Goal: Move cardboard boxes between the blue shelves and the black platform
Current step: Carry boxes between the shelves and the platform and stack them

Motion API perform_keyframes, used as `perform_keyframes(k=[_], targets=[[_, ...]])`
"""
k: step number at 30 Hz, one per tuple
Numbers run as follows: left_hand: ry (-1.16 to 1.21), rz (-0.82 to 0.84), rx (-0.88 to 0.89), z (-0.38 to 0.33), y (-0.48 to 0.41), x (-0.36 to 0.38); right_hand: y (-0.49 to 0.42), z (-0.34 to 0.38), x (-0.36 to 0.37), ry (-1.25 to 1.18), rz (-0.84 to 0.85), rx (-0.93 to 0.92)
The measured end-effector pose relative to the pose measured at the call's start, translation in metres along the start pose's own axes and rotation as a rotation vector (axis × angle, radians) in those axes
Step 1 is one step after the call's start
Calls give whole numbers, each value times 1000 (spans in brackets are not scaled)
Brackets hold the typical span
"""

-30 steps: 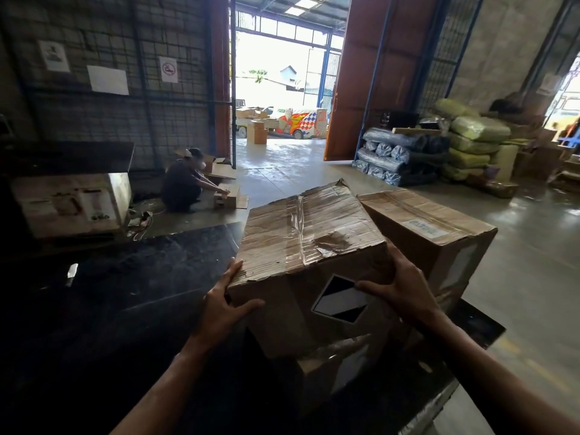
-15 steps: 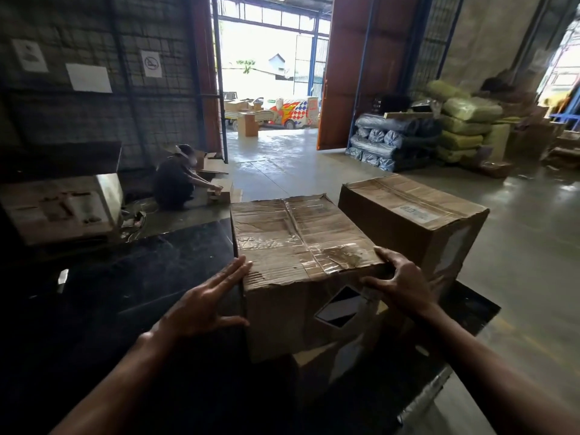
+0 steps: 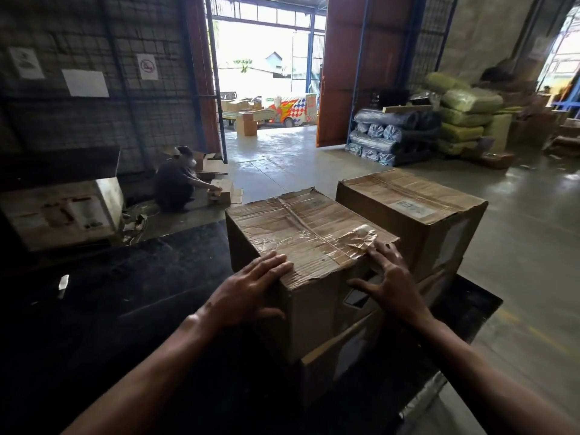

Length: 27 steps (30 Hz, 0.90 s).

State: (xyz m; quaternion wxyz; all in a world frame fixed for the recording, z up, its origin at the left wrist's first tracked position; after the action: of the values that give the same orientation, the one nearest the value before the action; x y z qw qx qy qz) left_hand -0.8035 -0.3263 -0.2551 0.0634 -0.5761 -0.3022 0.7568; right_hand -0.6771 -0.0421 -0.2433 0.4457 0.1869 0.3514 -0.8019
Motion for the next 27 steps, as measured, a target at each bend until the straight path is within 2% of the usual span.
perform_keyframes(k=[5, 10, 14, 16, 19, 23, 27], targets=[[55, 65, -38, 43, -15, 4, 12, 10, 1, -26, -2, -67], [97, -66, -14, 17, -31, 16, 17, 21, 4, -65, 63, -201], [101, -149, -38, -2, -41, 27, 19, 29, 11, 20, 127, -335], [136, -151, -4, 0, -43, 27, 21, 30, 12, 24, 128, -347], [135, -65, 55, 24, -40, 24, 24, 32, 12, 28, 120, -348], [134, -45, -66, 67, -40, 27, 31, 40, 18, 32, 100, -356], [165, -93, -98, 65, -43, 35, 33, 43, 21, 60, 106, -394]])
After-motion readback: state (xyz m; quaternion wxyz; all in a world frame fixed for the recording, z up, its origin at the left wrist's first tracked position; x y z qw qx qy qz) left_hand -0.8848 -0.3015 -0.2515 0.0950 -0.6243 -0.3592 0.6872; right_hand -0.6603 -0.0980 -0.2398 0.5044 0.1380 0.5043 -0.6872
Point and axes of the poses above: each hand's wrist, its own y-axis away from the middle knuckle, its own x-axis out of the palm, z = x × y, the point moved 3 cm from there along -y, towards the middle knuckle, and after that the axes turned 12 degrees about -y, right-handed, at the moved point
